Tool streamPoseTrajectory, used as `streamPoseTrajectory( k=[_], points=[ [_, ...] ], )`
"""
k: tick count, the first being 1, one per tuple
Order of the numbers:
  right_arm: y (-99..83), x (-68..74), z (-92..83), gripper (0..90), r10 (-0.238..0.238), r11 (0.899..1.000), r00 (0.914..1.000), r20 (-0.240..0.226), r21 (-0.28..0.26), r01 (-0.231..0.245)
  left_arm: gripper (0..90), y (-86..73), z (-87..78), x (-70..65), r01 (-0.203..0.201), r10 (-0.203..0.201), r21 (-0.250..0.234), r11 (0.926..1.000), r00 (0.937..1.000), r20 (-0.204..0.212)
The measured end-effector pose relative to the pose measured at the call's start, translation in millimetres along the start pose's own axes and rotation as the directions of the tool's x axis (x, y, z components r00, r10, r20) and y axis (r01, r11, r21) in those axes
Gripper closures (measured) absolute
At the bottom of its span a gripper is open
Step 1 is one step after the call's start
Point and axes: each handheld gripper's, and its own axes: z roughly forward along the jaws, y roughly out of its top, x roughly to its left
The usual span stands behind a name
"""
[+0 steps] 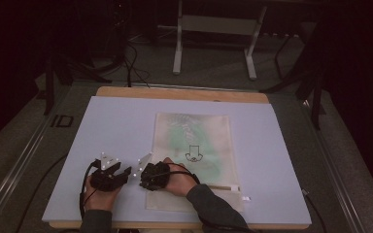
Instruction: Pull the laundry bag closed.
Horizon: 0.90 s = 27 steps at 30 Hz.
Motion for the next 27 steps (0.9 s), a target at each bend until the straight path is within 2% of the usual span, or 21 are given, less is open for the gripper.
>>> streamPoseTrajectory(
  k=[11,19,27],
  points=[
    [0.6,1.0,-5.0,80.8,0.015,0.999,0.9998,0.01,-0.039,-0.015,52.7,0.0,-0.1,-0.3,-0.001,0.001,-0.002,1.0,1.0,0.0],
    [-0.4,3.6,-17.2,80.9,0.009,0.998,0.9997,0.023,-0.066,-0.007,52.7,0.0,-0.4,-0.3,0.0,0.0,-0.001,1.0,1.0,0.0],
    [-9.8,4.6,-29.6,80.8,0.008,0.998,0.9997,0.024,-0.065,-0.007,52.7,0.0,-0.5,-0.9,-0.003,0.003,-0.001,1.0,1.0,0.0]
  ],
)
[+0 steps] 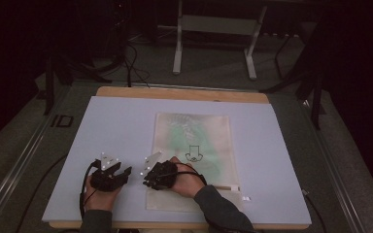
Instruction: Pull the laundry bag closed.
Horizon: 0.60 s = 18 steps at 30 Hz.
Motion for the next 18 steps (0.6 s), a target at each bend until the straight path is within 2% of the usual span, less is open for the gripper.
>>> streamPoseTrajectory(
  k=[9,16,18],
  points=[
    [-15.3,-3.5,-1.8,80.7,0.03,0.999,0.9994,-0.017,0.019,-0.03,52.7,-0.1,0.1,-0.8,0.001,-0.001,-0.003,1.0,1.0,-0.001],
    [-24.9,-9.0,-0.9,75.9,0.076,0.997,0.9963,-0.041,0.028,-0.074,52.9,0.0,-0.9,-1.3,-0.002,0.002,-0.008,1.0,1.0,0.001],
    [-26.6,-10.3,0.1,76.2,0.075,0.996,0.9962,-0.044,0.041,-0.073,53.1,0.3,-1.3,-1.9,-0.008,0.008,-0.008,0.9999,1.0,0.002]
  ],
)
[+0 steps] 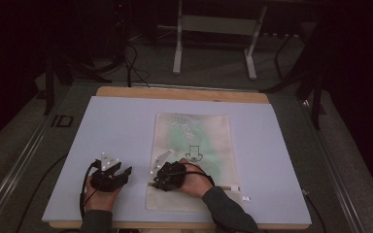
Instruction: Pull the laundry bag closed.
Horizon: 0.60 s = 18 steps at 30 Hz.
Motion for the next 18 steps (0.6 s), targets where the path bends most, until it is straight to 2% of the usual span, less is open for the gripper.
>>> streamPoseTrajectory(
  k=[10,13,14,18],
  points=[
    [0.5,-2.1,2.9,78.8,0.01,1.0,0.9997,-0.023,0.001,-0.01,58.3,0.7,-0.2,-7.0,-0.017,0.017,-0.004,0.9999,0.999,0.041],
    [0.2,-3.6,2.1,81.1,0.007,1.0,0.9992,-0.04,-0.001,-0.007,60.9,1.0,0.2,-9.8,-0.03,0.03,-0.004,0.9996,0.998,0.057],
    [0.1,-3.7,1.9,81.1,0.011,1.0,0.9982,-0.059,-0.009,-0.012,61.3,1.1,0.4,-10.7,-0.033,0.033,-0.004,0.9995,0.9976,0.06],
    [0.7,-3.3,2.7,81.2,0.009,1.0,0.9981,-0.061,0.0,-0.009,62.7,1.4,0.9,-14.0,-0.04,0.04,-0.004,0.9992,0.9961,0.079]
  ],
)
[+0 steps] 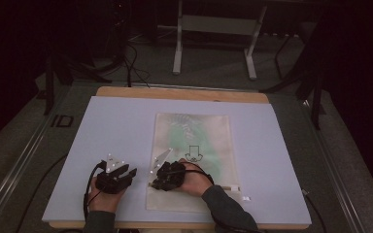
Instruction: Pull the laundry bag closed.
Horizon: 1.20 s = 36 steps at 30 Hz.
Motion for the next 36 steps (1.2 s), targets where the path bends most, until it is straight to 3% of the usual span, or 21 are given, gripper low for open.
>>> streamPoseTrajectory(
  k=[8,20,24,36],
  points=[
    [0.6,1.6,1.3,81.5,-0.013,1.0,0.9998,0.014,0.008,0.013,67.4,1.2,2.5,-8.3,-0.024,0.024,0.001,0.9997,0.9987,0.046],
    [-0.1,5.7,2.3,81.7,-0.031,0.999,0.9987,0.04,0.009,0.031,88.2,1.7,5.1,-14.8,-0.051,0.049,0.011,0.9986,0.9888,0.141],
    [-0.8,6.0,2.4,81.7,-0.029,1.0,0.9988,0.04,0.006,0.028,88.8,2.7,6.8,-19.0,-0.064,0.061,0.014,0.9978,0.9824,0.177],
    [-2.6,7.3,2.6,81.7,-0.027,1.0,0.9984,0.05,-0.006,0.027,88.9,3.7,13.4,-29.9,-0.085,0.077,0.03,0.9959,0.9726,0.219]
  ],
)
